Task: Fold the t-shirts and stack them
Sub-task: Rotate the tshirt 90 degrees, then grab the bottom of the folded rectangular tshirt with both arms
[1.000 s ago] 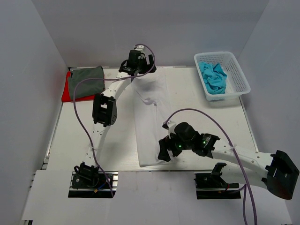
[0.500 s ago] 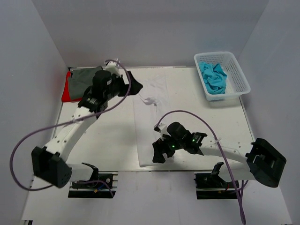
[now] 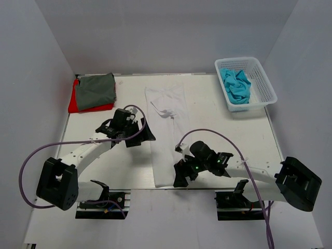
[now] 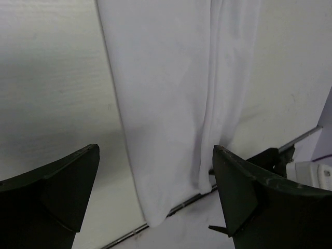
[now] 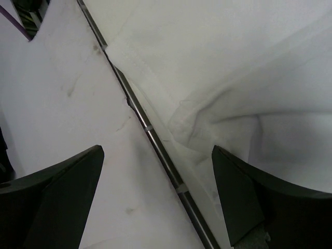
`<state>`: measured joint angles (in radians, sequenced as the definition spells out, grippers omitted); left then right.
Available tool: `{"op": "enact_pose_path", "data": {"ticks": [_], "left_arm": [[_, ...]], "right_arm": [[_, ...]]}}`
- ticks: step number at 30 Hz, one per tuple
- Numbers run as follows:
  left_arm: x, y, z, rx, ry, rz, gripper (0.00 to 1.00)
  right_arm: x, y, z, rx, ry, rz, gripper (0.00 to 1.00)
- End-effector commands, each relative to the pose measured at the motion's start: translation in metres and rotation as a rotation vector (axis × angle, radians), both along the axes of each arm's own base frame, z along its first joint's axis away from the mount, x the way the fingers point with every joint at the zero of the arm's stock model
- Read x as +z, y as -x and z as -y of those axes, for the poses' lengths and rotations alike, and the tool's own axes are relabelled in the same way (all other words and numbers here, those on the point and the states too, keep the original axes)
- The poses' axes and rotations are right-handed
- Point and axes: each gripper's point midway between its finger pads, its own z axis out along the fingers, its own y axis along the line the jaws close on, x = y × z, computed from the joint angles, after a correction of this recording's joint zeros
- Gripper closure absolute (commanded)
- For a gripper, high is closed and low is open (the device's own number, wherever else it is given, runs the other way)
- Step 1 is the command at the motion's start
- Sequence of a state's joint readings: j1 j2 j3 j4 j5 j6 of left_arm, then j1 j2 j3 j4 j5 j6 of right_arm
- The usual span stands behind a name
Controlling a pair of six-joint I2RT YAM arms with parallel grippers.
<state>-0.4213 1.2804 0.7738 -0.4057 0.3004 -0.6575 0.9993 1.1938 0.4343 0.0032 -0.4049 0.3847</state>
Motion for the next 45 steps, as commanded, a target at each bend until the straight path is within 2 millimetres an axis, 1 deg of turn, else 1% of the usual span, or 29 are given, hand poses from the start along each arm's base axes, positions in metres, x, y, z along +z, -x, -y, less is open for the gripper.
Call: {"op": "enact_pose_path", "data": {"ticks": [1,2,4,5,7,8,9,11,12,13,15,17,19,20,23,24,28,29,33,34,36,37,38,39,40,41,42,43,45], "left_arm": [[0.016,0.03,0.013,-0.067,0.068,-0.031,0.01],[0.014,0.035,0.014,-0.078,0.061,-0.045,0.01],[0.006,0.056,0.015,-0.115,0.056,-0.097,0.01],[0.002,0.068,0.021,-0.157,0.06,-0.116,0.01],[-0.012,0.092,0.02,-0.196,0.034,-0.19,0.01],[-0.015,0.106,0.026,-0.245,0.036,-0.207,0.01],[-0.019,0.115,0.027,-0.269,0.025,-0.224,0.01],[-0.026,0.131,0.032,-0.311,0.003,-0.248,0.01],[-0.031,0.144,0.035,-0.348,-0.031,-0.267,0.01],[-0.037,0.154,0.033,-0.359,-0.06,-0.3,0.01],[-0.049,0.171,0.032,-0.4,-0.104,-0.333,0.06],[-0.057,0.178,0.03,-0.389,-0.132,-0.359,0.14],[-0.065,0.188,0.028,-0.403,-0.165,-0.384,0.17],[-0.065,0.186,0.032,-0.39,-0.156,-0.373,0.18],[-0.072,0.188,0.038,-0.403,-0.164,-0.385,0.24],[-0.077,0.19,0.037,-0.407,-0.187,-0.386,0.27],[-0.082,0.194,0.038,-0.41,-0.206,-0.396,0.31],[-0.083,0.195,0.038,-0.415,-0.214,-0.388,0.33],[-0.09,0.194,0.036,-0.391,-0.245,-0.395,0.45],[-0.089,0.192,0.038,-0.392,-0.236,-0.387,0.51],[-0.091,0.196,0.038,-0.381,-0.235,-0.398,0.56],[-0.093,0.198,0.035,-0.38,-0.241,-0.405,0.6],[-0.093,0.198,0.036,-0.371,-0.239,-0.41,0.71],[-0.092,0.2,0.035,-0.372,-0.239,-0.414,0.78],[-0.091,0.202,0.034,-0.36,-0.232,-0.417,0.85],[-0.088,0.201,0.035,-0.36,-0.224,-0.41,0.96],[-0.087,0.201,0.036,-0.361,-0.218,-0.403,1.0],[-0.08,0.194,0.043,-0.36,-0.196,-0.372,1.0],[-0.071,0.191,0.052,-0.389,-0.168,-0.331,1.0]], "right_arm": [[0.046,-0.014,-0.019,0.015,-0.094,0.084,0.1],[0.049,-0.019,-0.02,-0.004,-0.089,0.106,0.1],[0.063,-0.031,-0.023,-0.051,-0.084,0.136,0.1],[0.064,-0.038,-0.02,-0.096,-0.066,0.153,0.1],[0.062,-0.05,-0.012,-0.174,-0.012,0.174,0.1],[0.057,-0.052,-0.004,-0.222,0.024,0.155,0.1],[0.05,-0.062,0.007,-0.29,0.073,0.196,0.1],[0.036,-0.062,0.022,-0.357,0.132,0.169,0.1],[0.03,-0.067,0.033,-0.406,0.166,0.183,0.1],[0.024,-0.064,0.037,-0.405,0.188,0.171,0.1],[0.013,-0.054,0.049,-0.407,0.248,0.13,0.1],[0.002,-0.043,0.058,-0.39,0.287,0.094,0.11],[-0.001,-0.028,0.057,-0.338,0.275,0.037,0.13],[-0.007,-0.023,0.061,-0.329,0.289,0.021,0.18],[-0.01,-0.016,0.06,-0.315,0.291,-0.018,0.26],[-0.01,-0.016,0.059,-0.312,0.292,-0.02,0.3],[-0.015,-0.016,0.06,-0.324,0.292,-0.03,0.32],[-0.016,-0.015,0.059,-0.321,0.293,-0.035,0.36],[-0.022,-0.015,0.06,-0.335,0.315,-0.044,0.54],[-0.024,-0.015,0.061,-0.35,0.32,-0.052,0.63],[-0.025,-0.016,0.063,-0.37,0.325,-0.053,0.71],[-0.025,-0.017,0.061,-0.368,0.316,-0.054,0.78],[-0.025,-0.015,0.061,-0.367,0.313,-0.058,0.86],[-0.024,-0.014,0.062,-0.372,0.313,-0.062,0.97],[-0.023,-0.013,0.061,-0.373,0.306,-0.064,1.0],[-0.025,-0.009,0.063,-0.38,0.31,-0.081,1.0],[-0.022,-0.01,0.061,-0.38,0.285,-0.074,1.0],[-0.022,-0.005,0.06,-0.362,0.272,-0.086,1.0],[-0.017,-0.007,0.056,-0.358,0.246,-0.071,1.0]]}}
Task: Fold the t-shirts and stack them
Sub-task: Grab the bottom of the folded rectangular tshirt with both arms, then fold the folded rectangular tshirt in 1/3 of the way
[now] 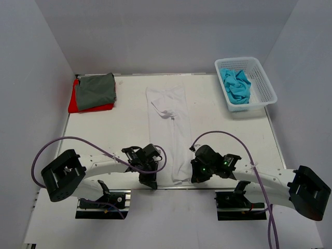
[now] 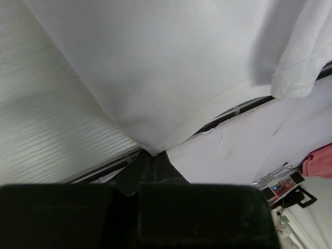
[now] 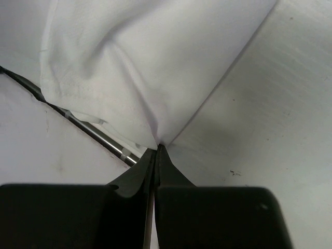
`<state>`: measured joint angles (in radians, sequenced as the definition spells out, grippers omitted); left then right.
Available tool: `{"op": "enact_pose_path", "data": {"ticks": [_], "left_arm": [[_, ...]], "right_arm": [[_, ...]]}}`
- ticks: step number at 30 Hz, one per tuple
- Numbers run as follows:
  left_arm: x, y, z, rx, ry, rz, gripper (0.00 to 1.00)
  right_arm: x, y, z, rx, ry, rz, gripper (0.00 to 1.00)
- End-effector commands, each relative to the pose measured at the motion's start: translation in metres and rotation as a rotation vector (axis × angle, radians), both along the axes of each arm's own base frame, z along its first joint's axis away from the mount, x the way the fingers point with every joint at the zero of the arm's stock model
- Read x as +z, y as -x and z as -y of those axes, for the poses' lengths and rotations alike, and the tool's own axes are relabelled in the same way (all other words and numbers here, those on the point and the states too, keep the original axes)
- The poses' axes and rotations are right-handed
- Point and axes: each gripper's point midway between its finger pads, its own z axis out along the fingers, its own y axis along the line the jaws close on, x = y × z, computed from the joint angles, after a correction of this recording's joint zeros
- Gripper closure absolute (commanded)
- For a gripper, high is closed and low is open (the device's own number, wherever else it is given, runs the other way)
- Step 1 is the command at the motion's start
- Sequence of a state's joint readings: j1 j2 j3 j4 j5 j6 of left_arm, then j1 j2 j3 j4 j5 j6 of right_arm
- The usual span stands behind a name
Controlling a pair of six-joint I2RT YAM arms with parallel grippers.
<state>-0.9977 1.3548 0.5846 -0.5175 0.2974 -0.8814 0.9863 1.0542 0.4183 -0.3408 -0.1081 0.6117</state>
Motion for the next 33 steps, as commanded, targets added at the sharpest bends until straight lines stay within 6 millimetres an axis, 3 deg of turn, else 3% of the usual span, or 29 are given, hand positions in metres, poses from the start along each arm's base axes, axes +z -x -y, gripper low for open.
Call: {"op": "enact_pose_path", "data": {"ticks": [1,6,10,11,16,18,19,25,28,30,33], "left_arm": [[0.019,-0.014,0.017,-0.021,0.069,0.09,1.0],[0.034,-0.037,0.024,-0.008,0.021,0.167,1.0],[0.051,-0.067,0.024,0.048,-0.014,0.264,1.0],[0.05,-0.065,0.021,0.047,-0.024,0.258,1.0],[0.065,-0.117,0.007,0.159,-0.145,0.4,1.0],[0.078,-0.139,-0.003,0.23,-0.185,0.481,1.0],[0.086,-0.151,-0.004,0.267,-0.165,0.51,1.0],[0.125,-0.209,0.002,0.338,-0.06,0.71,1.0],[0.126,-0.231,0.002,0.328,-0.097,0.736,1.0],[0.133,-0.25,0.003,0.337,-0.091,0.749,1.0],[0.121,-0.27,0.001,0.336,-0.111,0.725,1.0]], "right_arm": [[0.011,-0.004,-0.01,-0.001,-0.055,0.031,1.0],[0.035,-0.032,-0.018,-0.009,-0.037,0.157,1.0],[0.056,-0.07,-0.024,-0.11,-0.02,0.3,1.0],[0.059,-0.075,-0.024,-0.126,-0.014,0.316,1.0],[0.08,-0.12,-0.023,-0.265,0.021,0.473,1.0],[0.102,-0.14,-0.028,-0.324,0.01,0.533,1.0],[0.097,-0.145,-0.029,-0.33,0.039,0.535,1.0],[0.122,-0.19,-0.031,-0.434,0.055,0.655,1.0],[0.141,-0.215,-0.028,-0.476,0.09,0.719,1.0],[0.138,-0.225,-0.027,-0.475,0.109,0.732,1.0],[0.143,-0.239,-0.029,-0.484,0.099,0.737,1.0]]}}
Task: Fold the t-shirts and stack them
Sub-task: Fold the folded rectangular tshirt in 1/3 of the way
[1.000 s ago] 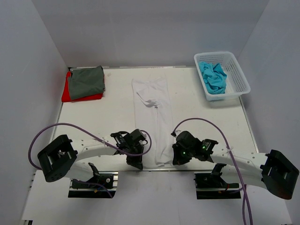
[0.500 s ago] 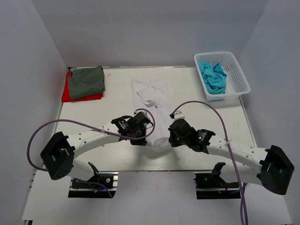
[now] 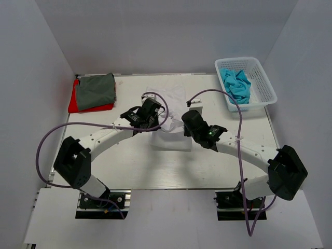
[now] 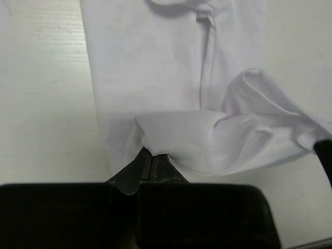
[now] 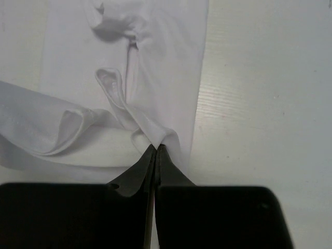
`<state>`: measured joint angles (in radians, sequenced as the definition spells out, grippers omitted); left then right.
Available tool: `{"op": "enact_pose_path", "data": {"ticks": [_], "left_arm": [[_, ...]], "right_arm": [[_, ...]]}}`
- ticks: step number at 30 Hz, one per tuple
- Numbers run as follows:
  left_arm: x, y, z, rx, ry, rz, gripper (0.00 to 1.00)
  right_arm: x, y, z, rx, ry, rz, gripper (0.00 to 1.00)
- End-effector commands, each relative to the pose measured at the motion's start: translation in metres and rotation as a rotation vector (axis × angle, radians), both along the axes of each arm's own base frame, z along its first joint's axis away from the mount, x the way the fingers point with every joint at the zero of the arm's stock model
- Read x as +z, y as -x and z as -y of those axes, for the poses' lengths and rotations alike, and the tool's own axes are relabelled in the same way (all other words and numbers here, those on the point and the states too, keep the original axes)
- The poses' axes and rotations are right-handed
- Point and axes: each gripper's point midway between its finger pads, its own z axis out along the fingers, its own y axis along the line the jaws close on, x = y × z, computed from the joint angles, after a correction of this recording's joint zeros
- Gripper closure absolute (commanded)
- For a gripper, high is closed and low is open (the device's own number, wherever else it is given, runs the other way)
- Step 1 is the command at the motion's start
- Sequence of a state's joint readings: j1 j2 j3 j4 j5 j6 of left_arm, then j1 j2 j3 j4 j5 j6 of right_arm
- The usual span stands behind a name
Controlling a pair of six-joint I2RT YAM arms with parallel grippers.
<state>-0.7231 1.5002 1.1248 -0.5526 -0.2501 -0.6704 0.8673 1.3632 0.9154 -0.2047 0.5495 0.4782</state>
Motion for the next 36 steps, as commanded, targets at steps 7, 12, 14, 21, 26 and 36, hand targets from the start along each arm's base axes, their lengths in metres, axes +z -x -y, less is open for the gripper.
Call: {"op": "enact_pose_path", "data": {"ticks": [7,12,14,21,26,36], "left_arm": [[0.002,-0.071,-0.011,0.041,0.0,0.002,1.0],[-0.006,-0.089,-0.008,0.022,0.048,-0.008,1.0],[-0.011,-0.097,-0.006,0.022,0.06,-0.008,1.0],[-0.028,-0.13,-0.019,0.091,0.04,-0.057,1.0],[-0.035,-0.143,-0.036,0.169,0.027,-0.115,0.2],[-0.033,-0.095,-0.061,0.188,0.084,-0.119,0.0]], "right_arm": [[0.028,-0.069,-0.003,-0.061,-0.014,0.119,1.0],[0.013,-0.091,-0.006,-0.04,0.001,0.089,1.0],[0.001,-0.101,-0.007,-0.033,0.006,0.071,1.0],[-0.03,-0.14,-0.012,-0.075,0.006,0.009,1.0],[-0.022,-0.163,-0.029,-0.013,-0.03,-0.029,0.47],[-0.023,-0.107,-0.01,0.06,-0.082,-0.064,0.1]]}}
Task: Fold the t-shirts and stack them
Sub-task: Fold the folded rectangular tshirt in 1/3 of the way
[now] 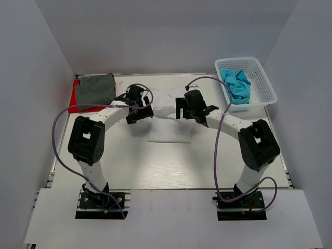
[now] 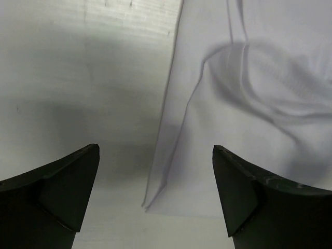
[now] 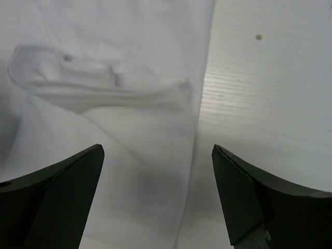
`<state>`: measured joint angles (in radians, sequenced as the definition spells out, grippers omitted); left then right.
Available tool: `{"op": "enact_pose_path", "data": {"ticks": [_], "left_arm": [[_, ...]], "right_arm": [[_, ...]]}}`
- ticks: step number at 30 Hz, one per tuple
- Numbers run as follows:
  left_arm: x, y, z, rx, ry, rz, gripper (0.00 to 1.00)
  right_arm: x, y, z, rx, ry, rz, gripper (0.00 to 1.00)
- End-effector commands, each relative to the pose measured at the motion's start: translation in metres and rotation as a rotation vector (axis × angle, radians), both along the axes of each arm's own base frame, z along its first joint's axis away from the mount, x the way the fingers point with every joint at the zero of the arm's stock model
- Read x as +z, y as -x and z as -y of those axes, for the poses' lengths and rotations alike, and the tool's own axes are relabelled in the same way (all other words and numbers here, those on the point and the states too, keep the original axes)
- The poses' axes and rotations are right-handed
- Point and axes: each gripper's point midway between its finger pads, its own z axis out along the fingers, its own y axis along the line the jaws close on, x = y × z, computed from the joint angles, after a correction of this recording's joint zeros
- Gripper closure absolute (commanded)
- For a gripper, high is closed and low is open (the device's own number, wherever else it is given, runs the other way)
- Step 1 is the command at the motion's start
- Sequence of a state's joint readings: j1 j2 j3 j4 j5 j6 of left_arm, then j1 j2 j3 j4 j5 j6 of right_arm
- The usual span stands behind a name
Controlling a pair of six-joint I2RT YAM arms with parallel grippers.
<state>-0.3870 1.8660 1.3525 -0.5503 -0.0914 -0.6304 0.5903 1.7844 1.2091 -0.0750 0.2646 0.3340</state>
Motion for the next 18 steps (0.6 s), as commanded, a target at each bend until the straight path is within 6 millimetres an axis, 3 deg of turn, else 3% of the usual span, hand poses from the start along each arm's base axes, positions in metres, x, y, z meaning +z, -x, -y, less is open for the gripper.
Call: {"op": "enact_pose_path", "data": {"ticks": [1,4,6,8,10,13,18], "left_arm": [[0.027,0.016,0.005,-0.033,0.065,0.063,0.0],[0.028,0.023,0.016,-0.081,0.089,0.088,0.02],[0.031,0.021,0.027,-0.15,0.127,0.113,0.1],[0.043,0.002,0.026,-0.134,0.1,0.168,0.12],[0.056,-0.014,0.034,-0.164,0.104,0.208,0.15],[0.055,-0.031,0.04,-0.189,0.087,0.221,0.24],[0.031,-0.046,0.048,-0.202,0.069,0.161,0.34]], "right_arm": [[0.014,0.018,0.005,0.016,-0.049,0.021,0.1],[0.017,0.021,0.008,0.014,-0.064,0.041,0.1],[0.019,0.017,0.006,0.03,-0.062,0.072,0.1],[0.027,0.007,0.005,0.051,-0.036,0.12,0.11],[0.02,0.0,0.009,0.044,-0.007,0.119,0.11],[0.014,-0.015,0.008,0.042,-0.002,0.101,0.3],[0.004,-0.028,0.006,0.058,-0.016,0.075,0.33]]}}
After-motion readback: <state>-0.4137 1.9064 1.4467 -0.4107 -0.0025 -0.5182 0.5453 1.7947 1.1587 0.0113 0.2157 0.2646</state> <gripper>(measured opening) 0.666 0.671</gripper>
